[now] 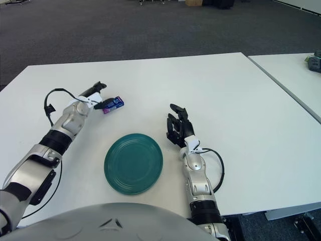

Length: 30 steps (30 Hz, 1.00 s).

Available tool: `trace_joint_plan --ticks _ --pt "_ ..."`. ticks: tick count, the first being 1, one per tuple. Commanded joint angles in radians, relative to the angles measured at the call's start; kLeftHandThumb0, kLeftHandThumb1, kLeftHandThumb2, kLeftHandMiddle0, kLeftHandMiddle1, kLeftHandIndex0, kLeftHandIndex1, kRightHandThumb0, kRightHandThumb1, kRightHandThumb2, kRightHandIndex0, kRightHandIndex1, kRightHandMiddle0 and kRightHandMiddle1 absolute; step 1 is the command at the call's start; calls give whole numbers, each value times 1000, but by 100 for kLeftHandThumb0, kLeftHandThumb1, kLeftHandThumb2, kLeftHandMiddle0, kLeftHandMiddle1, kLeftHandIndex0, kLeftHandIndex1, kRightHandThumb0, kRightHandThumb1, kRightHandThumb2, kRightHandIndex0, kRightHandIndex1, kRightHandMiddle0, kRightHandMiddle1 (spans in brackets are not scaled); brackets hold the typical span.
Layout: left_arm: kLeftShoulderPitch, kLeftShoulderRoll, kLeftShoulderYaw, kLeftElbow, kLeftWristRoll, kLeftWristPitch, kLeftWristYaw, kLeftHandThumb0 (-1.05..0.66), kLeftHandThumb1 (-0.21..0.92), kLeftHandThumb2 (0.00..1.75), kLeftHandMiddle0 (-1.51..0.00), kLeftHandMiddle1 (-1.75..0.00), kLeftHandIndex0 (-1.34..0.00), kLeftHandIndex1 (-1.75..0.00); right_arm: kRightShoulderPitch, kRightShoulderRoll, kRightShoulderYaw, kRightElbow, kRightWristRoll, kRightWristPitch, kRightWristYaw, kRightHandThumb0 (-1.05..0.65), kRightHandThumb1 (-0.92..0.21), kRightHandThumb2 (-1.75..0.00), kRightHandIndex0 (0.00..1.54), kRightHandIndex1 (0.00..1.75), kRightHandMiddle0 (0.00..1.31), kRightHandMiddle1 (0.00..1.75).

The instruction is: Put the gum into the plate.

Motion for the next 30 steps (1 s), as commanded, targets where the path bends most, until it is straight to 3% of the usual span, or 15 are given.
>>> trace_joint_plan --ticks 1,10,20,30 --pt "-70 26 -51 55 64 -55 -16 -105 92 68 -27 0 0 -69 61 0 -4 57 -4 40 -8 -64 -92 -80 44 1 0 58" --pt "-98 4 -99 132 112 -98 -34 -105 92 68 -24 0 0 -70 75 -1 -2 67 -3 17 -12 -65 -92 -78 44 1 0 57" --pt "-149 -57 -117 334 106 -171 -27 -105 92 71 -26 -1 0 -69 90 10 -2 57 0 25 -20 -63 -92 -78 46 2 0 57" --pt "-171 -94 -121 458 106 -218 15 -105 92 69 -30 -2 0 -84 96 17 0 46 0 39 -29 -63 -92 -77 47 2 0 56"
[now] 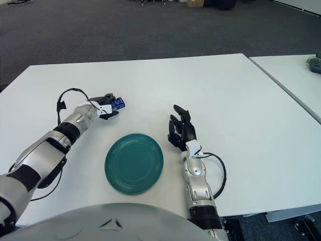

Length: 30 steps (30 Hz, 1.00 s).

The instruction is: Put the gum into the plate.

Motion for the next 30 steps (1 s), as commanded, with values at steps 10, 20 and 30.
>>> trace_joint_plan --ticks 10,20,30 --pt "-11 -38 -3 115 1 -16 24 -99 92 60 -45 -10 -11 -105 61 9 -4 46 4 90 -4 -61 -92 -75 48 2 0 56" --pt "-20 -54 12 145 -15 1 19 -45 55 99 -36 -71 -46 -169 56 8 -5 55 2 78 -7 -60 -92 -76 49 2 0 57" --pt "-21 -56 45 121 -36 -32 94 -46 36 125 -51 -29 -57 -175 48 12 -10 63 12 60 -5 -59 -92 -74 50 2 0 57"
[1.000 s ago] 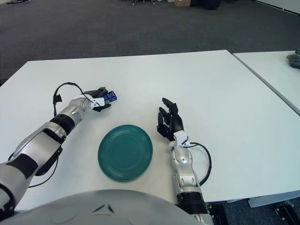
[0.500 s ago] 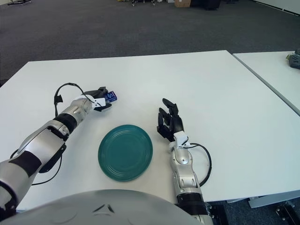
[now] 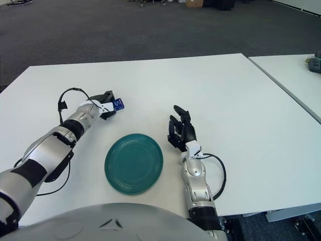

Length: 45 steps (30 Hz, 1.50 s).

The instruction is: Put the gum into the plate.

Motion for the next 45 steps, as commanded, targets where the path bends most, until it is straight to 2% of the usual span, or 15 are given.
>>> trace_joint_plan --ticks 1,2,3,4,5,8,11,18,20,22,25,27,31,36,45 --pt "26 6 3 -35 -5 -6 -12 -47 34 128 -53 -27 -59 -175 40 3 -9 70 10 52 1 -58 -92 -74 50 2 0 58" --pt "40 34 10 -101 1 -10 26 -48 30 133 -57 -25 -62 -175 35 0 -12 75 9 47 1 -58 -92 -73 50 2 0 58" --pt "52 53 17 -150 5 -12 62 -38 25 136 -63 -48 -63 -175 31 -3 -15 80 9 44 2 -58 -92 -73 50 2 0 58" --pt "63 66 21 -183 9 -12 87 -25 17 143 -73 -82 -65 -175 28 -5 -17 83 9 41 2 -57 -92 -73 50 2 0 59" --pt "71 74 25 -209 13 -9 115 -16 11 148 -79 -104 -66 -175 25 -7 -19 86 9 41 4 -57 -92 -72 50 2 0 59" --pt "78 82 31 -251 21 3 154 -5 3 156 -86 -136 -67 -175 22 -9 -22 90 11 43 7 -57 -92 -72 50 2 0 60" --pt "56 92 44 -286 21 9 166 -2 -1 162 -89 -149 -67 -175 19 -10 -23 92 8 45 9 -56 -92 -72 50 2 0 61" --pt "43 130 91 -462 7 28 116 0 -5 167 -92 -156 -69 -175 14 -16 -24 96 0 51 11 -57 -92 -73 50 2 0 62" --pt "100 184 137 -698 -63 13 -25 0 -6 168 -92 -157 -70 -175 13 -18 -24 99 -1 52 10 -58 -92 -72 51 2 0 63" --pt "158 222 179 -875 -153 -5 -152 0 -6 169 -92 -159 -70 -175 12 -19 -25 101 0 53 10 -58 -92 -72 52 2 0 64" --pt "218 259 214 -1019 -268 -17 -283 0 -5 169 -89 -164 -69 -175 8 -20 -30 109 5 50 12 -59 -92 -71 53 3 0 65" --pt "245 274 223 -1081 -300 -13 -328 0 -5 171 -87 -168 -69 -175 6 -20 -33 113 8 47 13 -59 -92 -70 54 3 0 66" --pt "336 301 233 -1278 -372 23 -418 0 -4 171 -86 -171 -68 -175 2 -19 -39 123 17 41 15 -59 -92 -69 56 4 0 67" --pt "400 297 214 -1434 -485 40 -523 0 -5 172 -87 -171 -69 -175 2 -18 -40 128 15 42 12 -58 -92 -69 55 3 0 67" --pt "471 274 156 -1612 -526 55 -618 0 -6 172 -89 -168 -68 -175 -2 -22 -35 127 -3 58 5 -57 -92 -71 57 4 0 69"
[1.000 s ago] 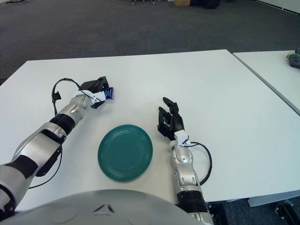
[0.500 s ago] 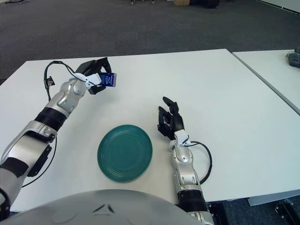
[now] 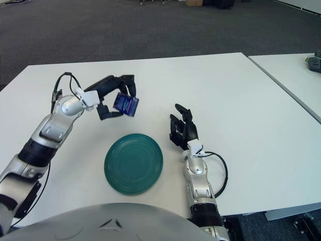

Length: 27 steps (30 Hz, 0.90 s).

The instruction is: Put the gum into the plate.

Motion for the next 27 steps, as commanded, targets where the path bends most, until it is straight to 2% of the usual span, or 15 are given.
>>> trace_joint_plan --ticks 1,4,6,14,18,21,27 --pt "45 21 -28 -145 -35 11 -79 0 -6 172 -89 -168 -68 -175 37 -7 -7 80 -5 98 -3 -57 -92 -71 57 4 0 69" --pt "80 27 -42 -188 -34 -5 -105 0 -4 170 -88 -169 -67 -175 35 -11 -1 84 -15 102 -4 -58 -92 -70 57 4 0 69" --pt "104 39 -56 -240 -31 17 -132 0 -2 169 -86 -171 -65 -175 34 -15 3 88 -22 102 -6 -59 -92 -69 58 4 0 68" --pt "101 94 -100 -399 -54 206 -270 0 1 166 -83 -173 -63 -175 15 -23 4 158 -46 49 -28 -60 -92 -61 56 3 0 64" --pt "89 107 -126 -440 -61 264 -320 0 1 166 -83 -172 -62 -175 2 -21 2 189 -50 25 -42 -59 -92 -60 56 3 0 63" --pt "93 110 -197 -436 -30 232 -357 0 4 164 -82 -173 -60 -175 -1 -9 13 144 -65 48 -62 -59 -92 -58 55 2 0 63" --pt "91 130 -249 -398 10 165 -394 0 7 160 -80 -173 -57 -175 10 -5 17 114 -60 79 -60 -58 -92 -59 55 2 0 67"
